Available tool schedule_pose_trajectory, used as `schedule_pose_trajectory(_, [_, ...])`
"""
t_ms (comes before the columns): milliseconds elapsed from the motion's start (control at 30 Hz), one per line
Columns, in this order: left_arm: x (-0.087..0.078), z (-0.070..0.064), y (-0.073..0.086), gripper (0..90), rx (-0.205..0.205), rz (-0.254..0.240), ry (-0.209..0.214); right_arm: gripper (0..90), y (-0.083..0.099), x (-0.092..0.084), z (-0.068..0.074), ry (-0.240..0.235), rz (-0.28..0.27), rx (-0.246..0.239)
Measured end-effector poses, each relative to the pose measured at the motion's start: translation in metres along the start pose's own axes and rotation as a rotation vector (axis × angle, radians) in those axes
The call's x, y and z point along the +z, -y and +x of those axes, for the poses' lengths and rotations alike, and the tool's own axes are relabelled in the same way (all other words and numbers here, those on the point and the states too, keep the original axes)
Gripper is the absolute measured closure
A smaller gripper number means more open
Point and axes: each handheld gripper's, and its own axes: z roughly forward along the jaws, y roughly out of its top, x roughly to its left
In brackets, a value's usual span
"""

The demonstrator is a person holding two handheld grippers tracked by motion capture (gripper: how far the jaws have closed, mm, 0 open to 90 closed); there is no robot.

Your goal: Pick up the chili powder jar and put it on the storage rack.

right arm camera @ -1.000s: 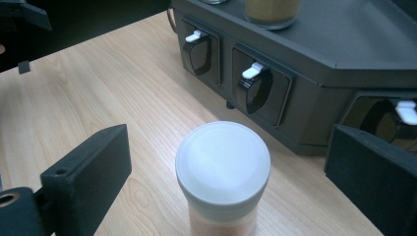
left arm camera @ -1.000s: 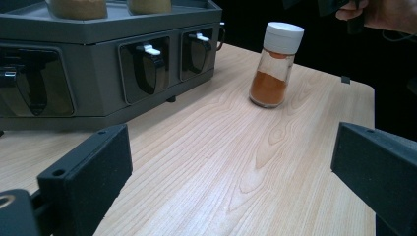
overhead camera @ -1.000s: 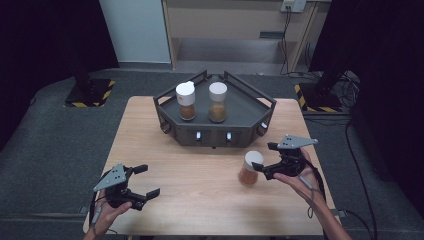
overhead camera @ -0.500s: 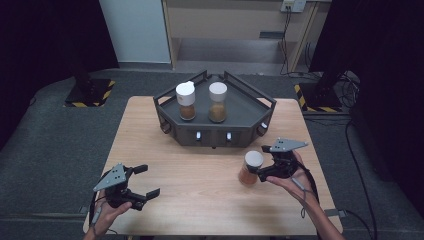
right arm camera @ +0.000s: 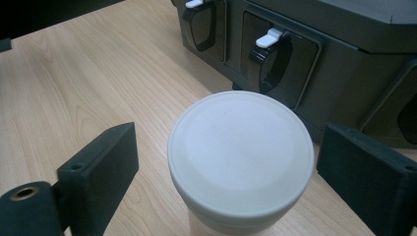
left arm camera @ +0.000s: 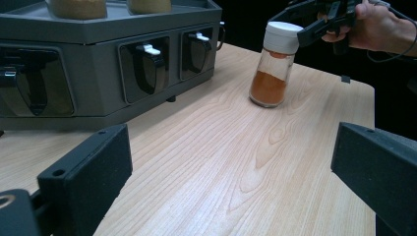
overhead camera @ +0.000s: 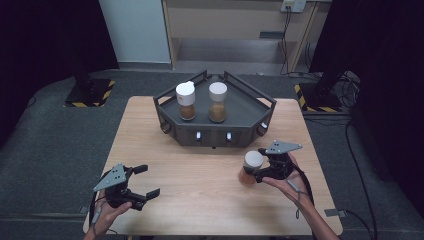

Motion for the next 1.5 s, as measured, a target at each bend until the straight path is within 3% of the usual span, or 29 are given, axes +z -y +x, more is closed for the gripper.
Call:
schedule_pose_trajectory(467, [0.0, 0.0, -0.001, 1.0, 0.002, 0.004, 0.003, 14.7, 0.006, 0.007, 0.003, 0.016, 0.005, -0.013])
schedule_pose_trajectory(600, [0.001, 0.0, -0.001, 1.0, 0.002, 0.004, 0.004, 21.8, 0.007, 0.008, 0.006, 0.03, 0.006, -0.033])
schedule_pose_trajectory(700, [0.001, 0.0, -0.001, 1.1, 0.003, 0.005, 0.005, 33.5, 0.009, 0.007, 0.008, 0.041, 0.001, -0.037])
schedule_pose_trajectory(1500, [-0.001, -0.001, 0.0, 0.8, -0.004, -0.003, -0.01, 34.1, -0.002, 0.003, 0.003, 0.015, 0.015, -0.04])
